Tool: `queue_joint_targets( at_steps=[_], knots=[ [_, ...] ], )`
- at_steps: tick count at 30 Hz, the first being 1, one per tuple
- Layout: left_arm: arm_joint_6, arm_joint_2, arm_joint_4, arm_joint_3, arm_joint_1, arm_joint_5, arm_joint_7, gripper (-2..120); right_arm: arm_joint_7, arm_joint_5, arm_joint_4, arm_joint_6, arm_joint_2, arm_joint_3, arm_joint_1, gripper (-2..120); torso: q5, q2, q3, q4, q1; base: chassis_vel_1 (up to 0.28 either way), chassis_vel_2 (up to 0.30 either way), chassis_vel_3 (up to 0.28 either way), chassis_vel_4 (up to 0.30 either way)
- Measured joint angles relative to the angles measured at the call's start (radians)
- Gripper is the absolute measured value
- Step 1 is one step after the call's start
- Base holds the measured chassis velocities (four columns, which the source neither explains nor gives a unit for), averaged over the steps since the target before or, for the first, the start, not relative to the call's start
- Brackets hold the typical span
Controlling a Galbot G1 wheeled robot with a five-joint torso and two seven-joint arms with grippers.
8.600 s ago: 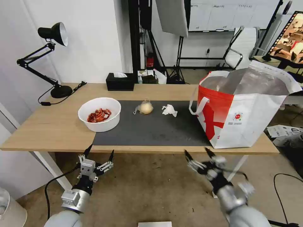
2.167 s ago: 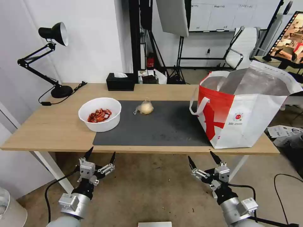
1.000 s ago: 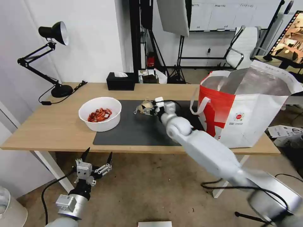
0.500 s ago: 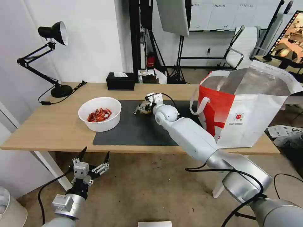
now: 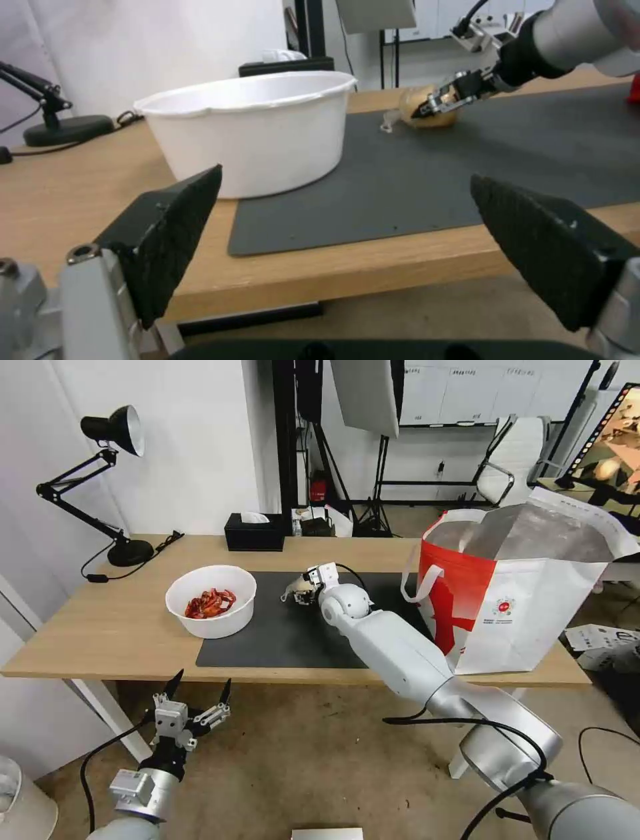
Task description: Pick up the trash from the table and place it into the takeout bag.
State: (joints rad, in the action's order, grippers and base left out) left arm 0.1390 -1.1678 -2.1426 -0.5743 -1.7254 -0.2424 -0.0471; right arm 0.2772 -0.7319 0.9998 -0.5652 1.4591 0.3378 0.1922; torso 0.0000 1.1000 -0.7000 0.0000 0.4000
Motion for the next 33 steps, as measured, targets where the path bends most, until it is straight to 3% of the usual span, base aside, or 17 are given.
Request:
queue_joint_targets(
  at_steps=[6,9,13,16,20,22,24,26,27,29,30,32,33],
  knots=[
    [0.000,0.001,-0.004,-0.001,0.000,-0.001,0.000,100,-0.005,-0.006,0.001,0.013,-0.005,-0.002,0.003,36,0.0000,0.000,0.000,0.0001,0.000,0.000,0.000,0.000,0.000],
    [-0.001,0.002,-0.012,-0.003,-0.002,-0.002,0.000,100,-0.007,-0.015,0.015,0.027,-0.018,-0.008,0.012,20,0.0001,0.000,0.000,0.0000,0.000,0.000,0.000,0.000,0.000],
    [-0.001,0.002,-0.015,-0.004,-0.005,-0.002,0.000,100,-0.002,-0.028,0.034,0.038,-0.030,-0.015,0.019,12,0.0001,0.000,0.000,0.0001,0.000,0.000,0.000,0.000,0.000],
    [-0.001,0.001,-0.033,-0.006,-0.011,-0.002,-0.001,100,0.054,-0.089,0.178,0.050,-0.110,-0.019,0.058,4,0.0002,0.000,0.000,0.0003,0.000,0.000,0.000,0.000,0.000],
    [-0.001,0.000,-0.046,-0.009,-0.022,-0.002,-0.002,100,0.091,-0.098,0.325,0.067,-0.190,-0.019,0.103,4,0.0003,0.000,0.000,0.0000,0.000,0.000,0.000,0.000,0.000],
    [-0.001,-0.001,-0.059,-0.015,-0.036,-0.002,-0.002,100,0.116,-0.073,0.520,0.123,-0.298,-0.036,0.158,4,0.0006,0.000,0.000,-0.0002,0.000,0.000,0.000,0.000,0.000],
    [-0.001,-0.001,-0.062,-0.018,-0.040,-0.002,-0.003,100,0.120,-0.067,0.570,0.141,-0.328,-0.046,0.171,4,0.0005,0.000,0.000,0.0000,0.000,0.000,0.000,0.000,0.000],
    [0.000,-0.001,-0.076,-0.022,-0.050,-0.002,-0.003,100,0.124,-0.049,0.753,0.238,-0.456,-0.101,0.211,4,0.0005,0.000,0.000,-0.0002,0.000,0.000,0.000,0.000,0.000],
    [0.000,-0.001,-0.076,-0.022,-0.050,-0.002,-0.003,100,0.124,-0.049,0.753,0.238,-0.456,-0.101,0.211,4,0.0005,0.000,0.000,-0.0002,0.000,0.000,0.000,0.000,0.000],
    [0.000,-0.001,-0.085,-0.022,-0.055,0.001,-0.004,100,0.146,-0.047,0.864,0.287,-0.552,-0.160,0.229,4,0.0004,0.000,0.000,-0.0003,0.000,0.000,0.000,0.000,0.000],
    [0.000,-0.001,-0.085,-0.022,-0.055,0.001,-0.004,100,0.146,-0.047,0.864,0.287,-0.552,-0.160,0.229,4,0.0004,0.000,0.000,-0.0003,0.000,0.000,0.000,0.000,0.000],
    [0.000,-0.003,-0.090,-0.020,-0.060,0.009,-0.004,100,0.252,-0.066,0.953,0.270,-0.634,-0.229,0.243,4,0.0004,0.000,0.000,-0.0001,0.000,0.000,0.000,0.000,0.000],
    [0.000,-0.003,-0.090,-0.020,-0.060,0.009,-0.004,100,0.252,-0.066,0.953,0.270,-0.634,-0.229,0.243,4,0.0004,0.000,0.000,-0.0001,0.000,0.000,0.000,0.000,0.000]
  ],
)
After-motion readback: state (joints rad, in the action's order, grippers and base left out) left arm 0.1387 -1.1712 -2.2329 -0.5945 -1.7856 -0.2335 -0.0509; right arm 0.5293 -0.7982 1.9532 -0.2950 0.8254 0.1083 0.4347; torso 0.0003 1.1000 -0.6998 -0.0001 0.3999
